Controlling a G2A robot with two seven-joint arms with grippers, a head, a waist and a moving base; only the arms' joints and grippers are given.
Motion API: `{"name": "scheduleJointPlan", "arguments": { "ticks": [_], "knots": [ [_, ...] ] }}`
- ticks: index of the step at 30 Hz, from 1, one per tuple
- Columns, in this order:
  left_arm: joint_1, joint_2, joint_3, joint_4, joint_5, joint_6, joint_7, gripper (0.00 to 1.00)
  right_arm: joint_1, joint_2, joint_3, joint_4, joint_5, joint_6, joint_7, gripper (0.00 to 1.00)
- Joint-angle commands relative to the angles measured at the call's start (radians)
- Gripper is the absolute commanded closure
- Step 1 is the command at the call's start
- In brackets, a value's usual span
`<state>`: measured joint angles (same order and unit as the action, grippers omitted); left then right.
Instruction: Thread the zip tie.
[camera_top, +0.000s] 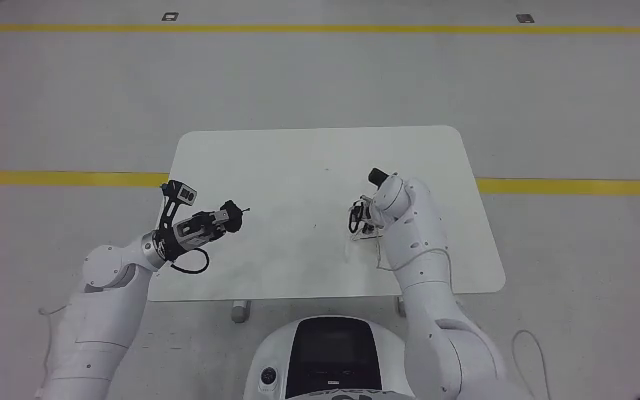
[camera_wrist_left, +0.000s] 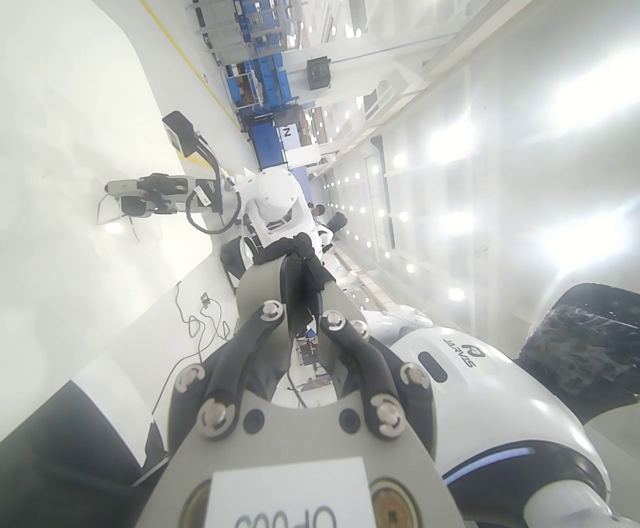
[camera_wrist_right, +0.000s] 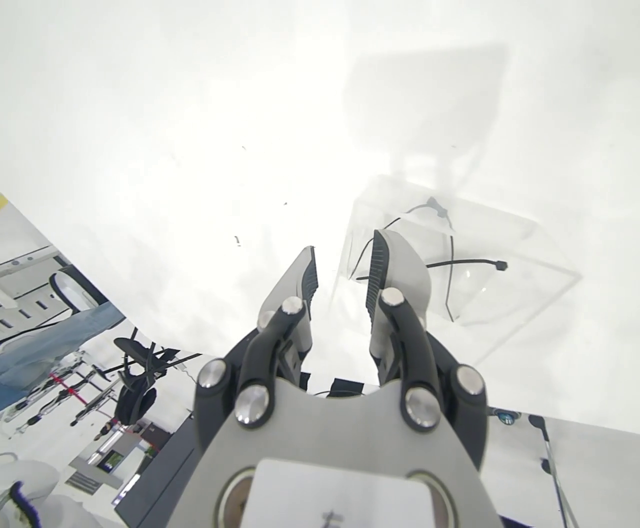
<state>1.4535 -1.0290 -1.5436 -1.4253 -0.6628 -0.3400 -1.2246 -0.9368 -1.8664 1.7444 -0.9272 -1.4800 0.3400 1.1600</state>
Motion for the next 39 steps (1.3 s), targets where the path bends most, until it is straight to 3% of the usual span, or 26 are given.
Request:
{"name": "scheduleJointPlan", "arguments": {
  "ticks": [1, 7, 14, 17, 26, 39],
  "knots": [
    [0.0, 0.0, 0.0, 0.0, 0.0, 0.0, 0.0, 1.0, -0.008, 0.001, -0.006, -0.021, 0.008, 0.0, 0.007, 0.76],
    [0.0, 0.0, 0.0, 0.0, 0.0, 0.0, 0.0, 1.0, -0.065, 0.011, -0.02, -0.141, 0.0, 0.0, 0.063, 0.76],
    [0.0, 0.0, 0.0, 0.0, 0.0, 0.0, 0.0, 1.0, -0.166, 0.031, -0.058, -0.334, 0.017, 0.0, 0.132, 0.81],
    [0.0, 0.0, 0.0, 0.0, 0.0, 0.0, 0.0, 1.0, -0.19, 0.035, -0.081, -0.353, 0.027, 0.0, 0.136, 0.82],
    [0.0, 0.0, 0.0, 0.0, 0.0, 0.0, 0.0, 1.0, -0.107, 0.028, -0.063, -0.161, 0.038, 0.0, 0.031, 0.85],
    [0.0, 0.0, 0.0, 0.0, 0.0, 0.0, 0.0, 1.0, 0.008, -0.007, 0.055, 0.057, -0.051, 0.0, -0.076, 0.83]
  ]
}}
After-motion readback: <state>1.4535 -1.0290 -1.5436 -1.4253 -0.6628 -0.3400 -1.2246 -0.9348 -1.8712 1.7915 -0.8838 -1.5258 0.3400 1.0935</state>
